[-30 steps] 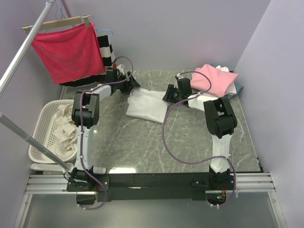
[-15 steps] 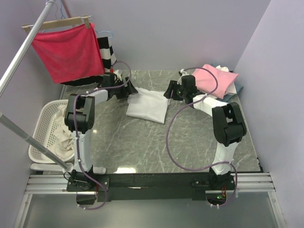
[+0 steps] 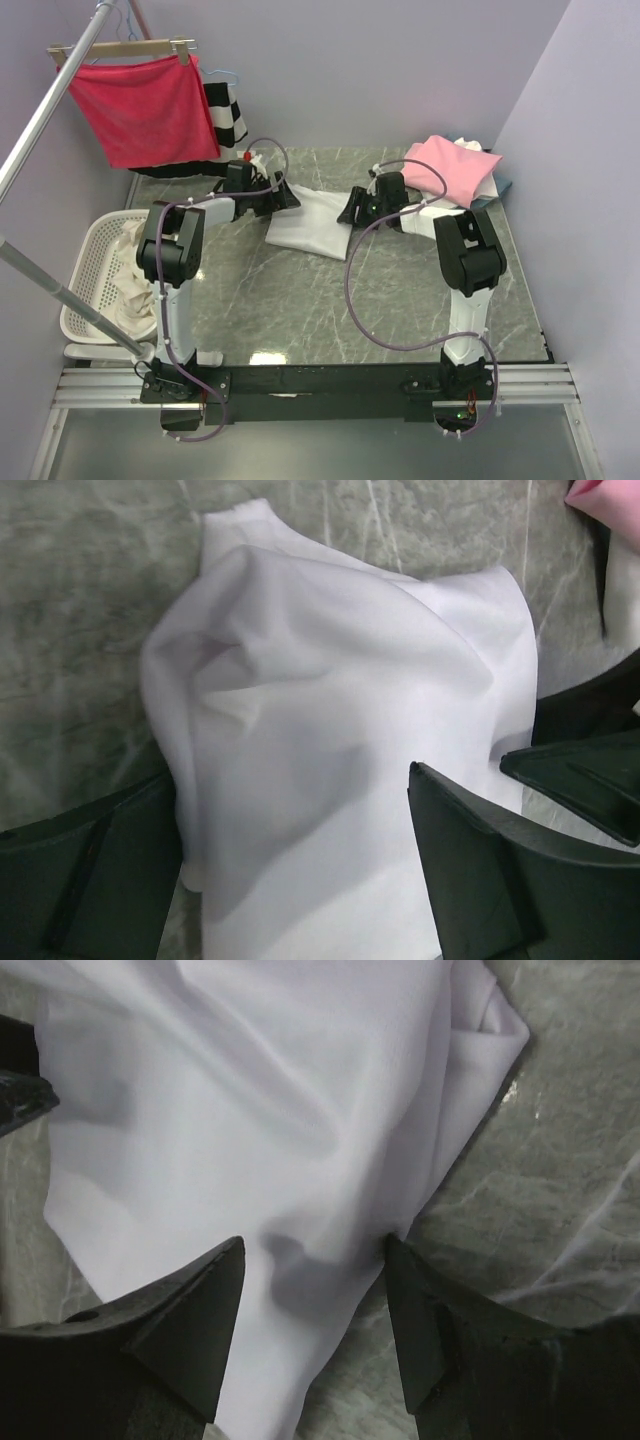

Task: Fold and stack the t-shirts
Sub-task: Smooth out wrinkles on the folded tshirt

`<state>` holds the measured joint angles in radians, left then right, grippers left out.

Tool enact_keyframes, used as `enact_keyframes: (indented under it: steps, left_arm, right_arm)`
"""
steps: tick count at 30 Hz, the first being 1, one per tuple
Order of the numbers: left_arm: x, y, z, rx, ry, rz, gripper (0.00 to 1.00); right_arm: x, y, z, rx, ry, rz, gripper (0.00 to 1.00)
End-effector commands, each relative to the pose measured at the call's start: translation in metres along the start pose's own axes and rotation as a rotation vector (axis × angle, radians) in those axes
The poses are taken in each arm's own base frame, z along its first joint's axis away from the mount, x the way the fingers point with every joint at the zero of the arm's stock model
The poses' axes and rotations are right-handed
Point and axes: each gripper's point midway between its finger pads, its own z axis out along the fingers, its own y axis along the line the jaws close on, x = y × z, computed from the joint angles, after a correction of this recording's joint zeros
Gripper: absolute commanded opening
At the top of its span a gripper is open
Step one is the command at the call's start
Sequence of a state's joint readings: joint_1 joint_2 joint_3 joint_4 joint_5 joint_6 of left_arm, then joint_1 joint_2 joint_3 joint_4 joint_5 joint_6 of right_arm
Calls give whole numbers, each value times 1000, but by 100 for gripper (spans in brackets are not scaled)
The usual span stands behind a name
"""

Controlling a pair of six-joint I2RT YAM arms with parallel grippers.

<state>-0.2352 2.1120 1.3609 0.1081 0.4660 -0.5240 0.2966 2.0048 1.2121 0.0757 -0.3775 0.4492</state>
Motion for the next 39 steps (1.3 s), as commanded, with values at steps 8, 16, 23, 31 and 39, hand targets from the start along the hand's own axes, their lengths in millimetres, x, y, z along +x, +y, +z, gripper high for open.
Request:
enact_keyframes:
  steps: [8, 16, 23, 31, 39]
  left_arm:
    - [28, -6, 4, -23, -5, -53, 48]
    - [77, -29, -32, -24, 9, -91, 21]
    - [93, -15, -63, -132, -37, -103, 60]
    - [65, 5, -79, -302, -110, -53, 91]
    - [35, -4, -56, -249, -123, -24, 92]
  right_arm:
    - [8, 0, 28, -57, 101, 15, 65]
    - [18, 3, 22, -81, 174, -8, 52]
    - [27, 6, -17, -39, 136, -21, 59]
    - [19, 3, -45, 22, 65, -70, 64]
    - [17, 2, -44, 28, 64, -81, 64]
